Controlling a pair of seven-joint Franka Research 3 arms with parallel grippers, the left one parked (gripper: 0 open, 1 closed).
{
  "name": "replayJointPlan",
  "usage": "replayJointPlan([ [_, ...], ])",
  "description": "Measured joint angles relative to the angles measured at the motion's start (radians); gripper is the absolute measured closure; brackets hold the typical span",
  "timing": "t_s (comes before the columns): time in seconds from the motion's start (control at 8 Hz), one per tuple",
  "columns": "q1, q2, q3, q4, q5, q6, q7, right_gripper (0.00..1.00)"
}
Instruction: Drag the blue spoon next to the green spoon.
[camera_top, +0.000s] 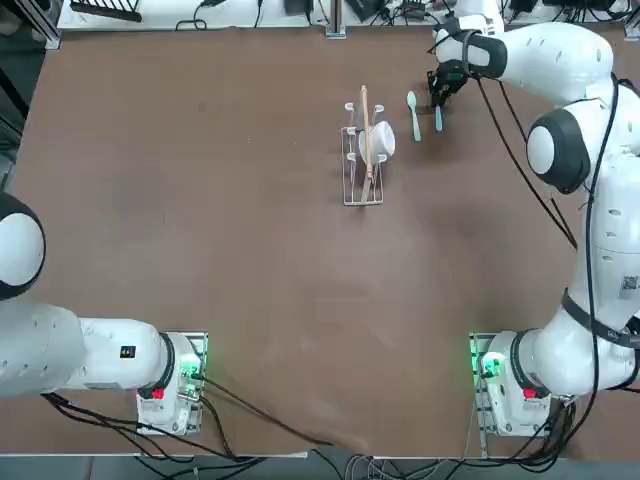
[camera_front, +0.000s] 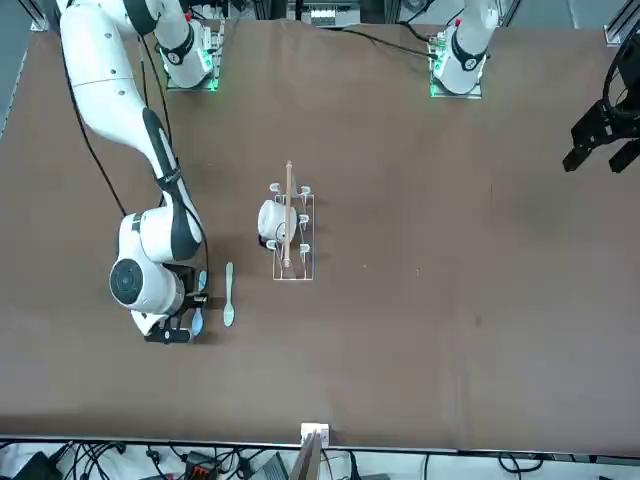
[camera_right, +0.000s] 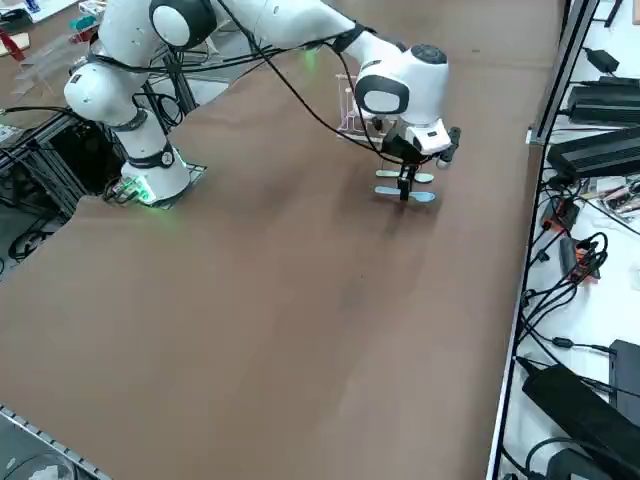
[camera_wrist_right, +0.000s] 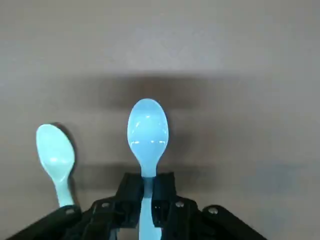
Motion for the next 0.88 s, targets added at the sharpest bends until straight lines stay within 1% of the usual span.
replayJointPlan([
  [0.5,0.024,0.001,0.001,-0.023,0.001,-0.013,0.038,0.86],
  [0.75,0.030,0.001,0.001,-0.031,0.001,-0.013,0.046,0.84],
  [0.88,0.029,0.000,0.000,-0.032,0.001,-0.013,0.047,0.72],
])
